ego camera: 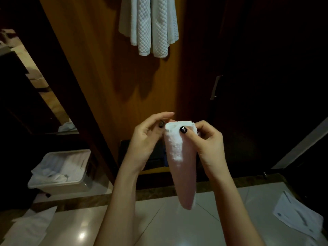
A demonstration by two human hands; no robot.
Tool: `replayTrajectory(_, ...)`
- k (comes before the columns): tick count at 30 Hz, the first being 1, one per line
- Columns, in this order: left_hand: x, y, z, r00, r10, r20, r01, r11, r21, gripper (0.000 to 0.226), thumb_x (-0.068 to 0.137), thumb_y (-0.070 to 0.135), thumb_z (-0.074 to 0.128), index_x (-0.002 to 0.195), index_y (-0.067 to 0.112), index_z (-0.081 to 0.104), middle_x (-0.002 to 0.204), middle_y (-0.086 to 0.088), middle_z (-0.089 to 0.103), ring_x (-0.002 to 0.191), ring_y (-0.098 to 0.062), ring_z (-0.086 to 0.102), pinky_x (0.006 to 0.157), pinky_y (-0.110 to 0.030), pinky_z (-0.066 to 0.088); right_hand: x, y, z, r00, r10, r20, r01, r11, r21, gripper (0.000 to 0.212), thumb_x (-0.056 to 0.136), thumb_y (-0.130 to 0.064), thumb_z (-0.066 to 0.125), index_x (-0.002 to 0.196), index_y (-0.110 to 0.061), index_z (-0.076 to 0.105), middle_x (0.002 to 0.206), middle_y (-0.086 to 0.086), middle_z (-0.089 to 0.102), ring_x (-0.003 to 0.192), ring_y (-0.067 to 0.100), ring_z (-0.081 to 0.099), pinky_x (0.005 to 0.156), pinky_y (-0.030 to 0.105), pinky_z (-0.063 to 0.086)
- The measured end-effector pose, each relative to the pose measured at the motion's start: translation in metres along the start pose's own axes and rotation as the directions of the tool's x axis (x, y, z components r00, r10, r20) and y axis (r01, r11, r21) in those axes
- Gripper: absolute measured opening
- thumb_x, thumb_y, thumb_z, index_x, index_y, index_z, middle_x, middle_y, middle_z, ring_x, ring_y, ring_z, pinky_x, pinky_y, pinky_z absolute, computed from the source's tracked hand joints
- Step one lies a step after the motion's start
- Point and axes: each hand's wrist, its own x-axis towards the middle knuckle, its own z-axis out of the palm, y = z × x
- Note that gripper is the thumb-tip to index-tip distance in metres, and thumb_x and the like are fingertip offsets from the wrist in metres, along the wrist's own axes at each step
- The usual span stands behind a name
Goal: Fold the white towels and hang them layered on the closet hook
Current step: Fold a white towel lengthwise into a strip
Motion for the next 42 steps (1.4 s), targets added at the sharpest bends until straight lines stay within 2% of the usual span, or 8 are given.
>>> replayTrajectory(3,-0.001,-0.006,0.002,0.999,0.005,0.032,-0.009,0.994,0.113,0.032,0.087,0.017,0.068,0.117,0.029,0.064,0.115,0.020,0.067,0.112,0.002,0.060,0.084,-0.011,0.048,0.003,-0.001,0.001,0.998,-0.030,-0.047,0.029,0.999,-0.035,0.013,0.086,-0.021,0.074,0.076,-0.017,0.067,0.072,0.000,0.066,0.069,0.009,0.059,0.062,0.022,0.049)
replayTrajectory(7,0.002,-0.015,0.008,0.999,0.022,-0.038,-0.016,0.990,0.140,0.035,0.088,0.012,0.068,0.115,0.035,0.064,0.113,0.018,0.069,0.108,-0.001,0.064,0.081,-0.013,0.050,0.004,-0.005,0.002,0.999,-0.049,-0.021,0.047,0.998,-0.052,0.009,0.087,-0.025,0.072,0.082,-0.017,0.071,0.077,-0.002,0.070,0.071,0.007,0.064,0.062,0.017,0.051)
replayTrajectory(11,0.005,-0.013,0.008,0.990,0.115,-0.081,-0.107,0.989,0.098,0.028,0.088,0.007,0.068,0.107,0.029,0.068,0.108,0.014,0.070,0.100,-0.004,0.066,0.076,-0.014,0.051,0.001,-0.008,-0.003,0.993,-0.105,-0.061,0.102,0.994,-0.046,0.011,0.087,-0.016,0.072,0.098,-0.015,0.071,0.092,-0.005,0.072,0.091,0.009,0.069,0.076,0.022,0.055)
replayTrajectory(22,0.005,-0.009,0.016,0.990,0.122,-0.068,-0.113,0.985,0.127,0.027,0.082,0.008,0.074,0.090,0.032,0.065,0.087,0.014,0.071,0.083,-0.002,0.068,0.067,-0.017,0.053,-0.007,-0.010,-0.002,0.943,-0.271,-0.192,0.221,0.944,-0.245,0.013,0.090,-0.015,0.070,0.093,-0.028,0.069,0.091,-0.008,0.067,0.090,0.005,0.065,0.076,0.015,0.051)
replayTrajectory(29,0.002,-0.004,0.011,0.997,0.078,0.000,-0.077,0.994,0.081,0.021,0.081,0.010,0.073,0.093,0.026,0.064,0.090,0.010,0.073,0.085,-0.007,0.070,0.068,-0.017,0.053,-0.001,-0.012,-0.015,0.993,-0.115,-0.015,0.115,0.993,-0.012,0.012,0.087,-0.007,0.068,0.098,-0.012,0.072,0.109,-0.005,0.070,0.109,0.010,0.065,0.091,0.026,0.053)
replayTrajectory(32,0.002,0.000,0.012,0.996,0.082,0.023,-0.083,0.995,0.046,0.020,0.080,0.019,0.073,0.096,0.024,0.062,0.088,0.005,0.073,0.082,-0.010,0.070,0.067,-0.019,0.053,0.004,-0.015,-0.020,0.996,-0.079,0.029,0.078,0.997,0.019,0.010,0.088,-0.009,0.069,0.097,-0.012,0.071,0.103,-0.001,0.072,0.101,0.011,0.067,0.084,0.026,0.056)
replayTrajectory(39,0.010,-0.001,0.017,0.994,0.024,0.107,-0.016,0.997,-0.073,0.068,0.082,0.016,0.074,0.137,0.037,0.041,0.121,-0.003,0.068,0.108,-0.021,0.067,0.078,-0.029,0.057,0.019,-0.022,-0.014,0.988,-0.110,-0.113,0.115,0.992,0.043,0.003,0.089,-0.016,0.070,0.092,-0.015,0.070,0.084,-0.008,0.072,0.084,0.008,0.068,0.072,0.021,0.054)
replayTrajectory(42,0.015,0.001,0.019,0.979,0.124,0.164,-0.130,0.991,0.028,0.073,0.086,0.012,0.071,0.136,0.056,0.041,0.138,0.015,0.054,0.127,-0.016,0.055,0.096,-0.033,0.053,0.034,-0.030,-0.012,0.977,-0.104,-0.188,0.124,0.987,0.098,0.006,0.087,-0.012,0.073,0.087,-0.011,0.067,0.071,-0.008,0.068,0.074,0.007,0.066,0.067,0.020,0.052)
